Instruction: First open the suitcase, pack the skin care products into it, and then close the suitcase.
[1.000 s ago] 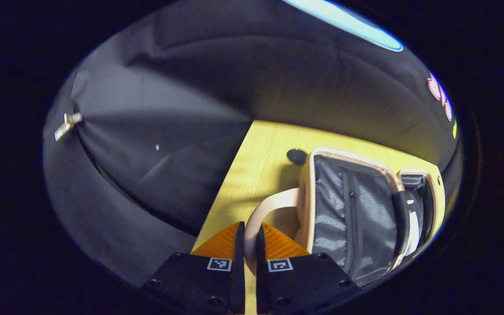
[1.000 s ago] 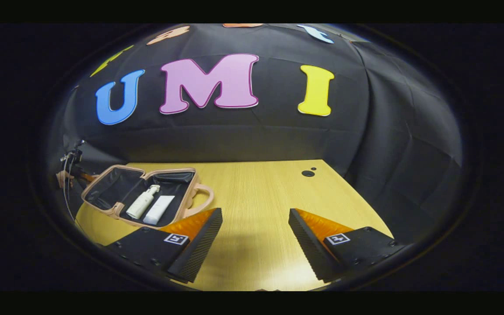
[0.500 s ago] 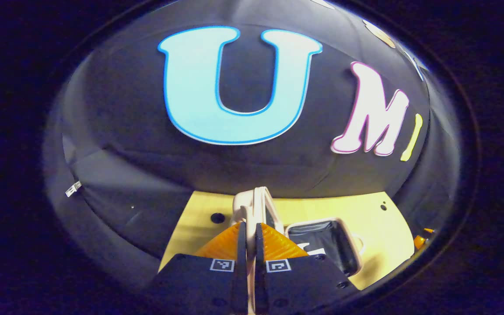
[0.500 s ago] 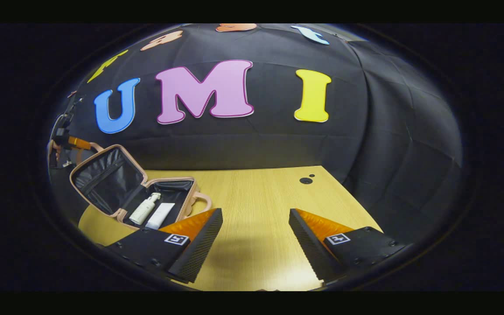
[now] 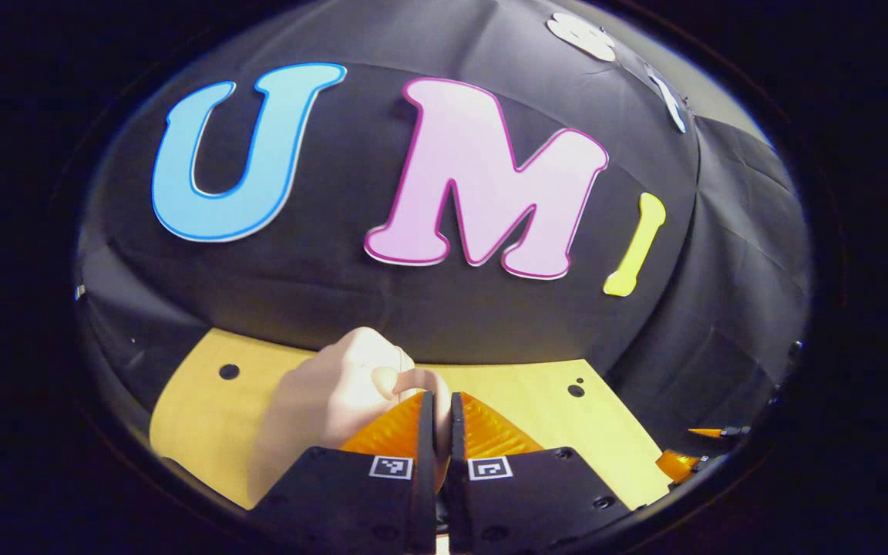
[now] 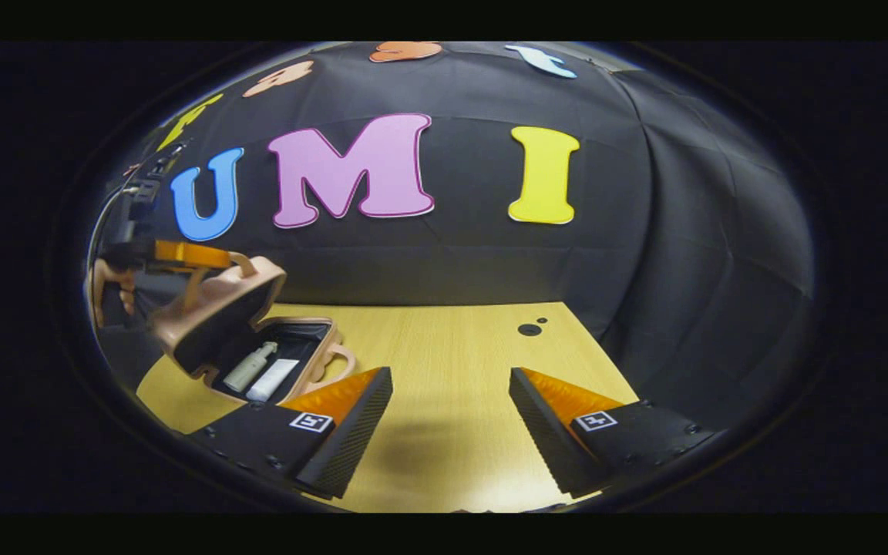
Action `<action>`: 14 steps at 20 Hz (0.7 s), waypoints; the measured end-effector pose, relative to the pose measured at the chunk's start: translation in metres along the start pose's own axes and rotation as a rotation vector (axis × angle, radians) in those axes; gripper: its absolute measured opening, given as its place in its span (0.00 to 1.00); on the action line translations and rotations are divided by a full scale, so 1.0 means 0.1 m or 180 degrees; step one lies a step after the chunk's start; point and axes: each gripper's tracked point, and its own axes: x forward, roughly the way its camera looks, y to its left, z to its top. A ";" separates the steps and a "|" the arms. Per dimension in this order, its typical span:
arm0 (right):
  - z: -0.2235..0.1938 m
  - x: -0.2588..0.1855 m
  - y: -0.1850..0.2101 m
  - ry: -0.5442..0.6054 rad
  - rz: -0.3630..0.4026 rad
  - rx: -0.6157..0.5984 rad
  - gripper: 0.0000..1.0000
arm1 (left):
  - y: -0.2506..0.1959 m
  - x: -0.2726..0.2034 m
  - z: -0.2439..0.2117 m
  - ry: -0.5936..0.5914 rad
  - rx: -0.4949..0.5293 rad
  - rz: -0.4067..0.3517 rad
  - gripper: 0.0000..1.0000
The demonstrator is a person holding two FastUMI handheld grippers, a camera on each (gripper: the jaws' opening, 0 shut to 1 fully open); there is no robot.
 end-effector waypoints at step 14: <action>0.25 -0.07 -0.37 -0.0165 -0.0071 0.0148 0.98 | -0.36 0.02 -0.55 -0.0180 0.0172 0.0252 0.81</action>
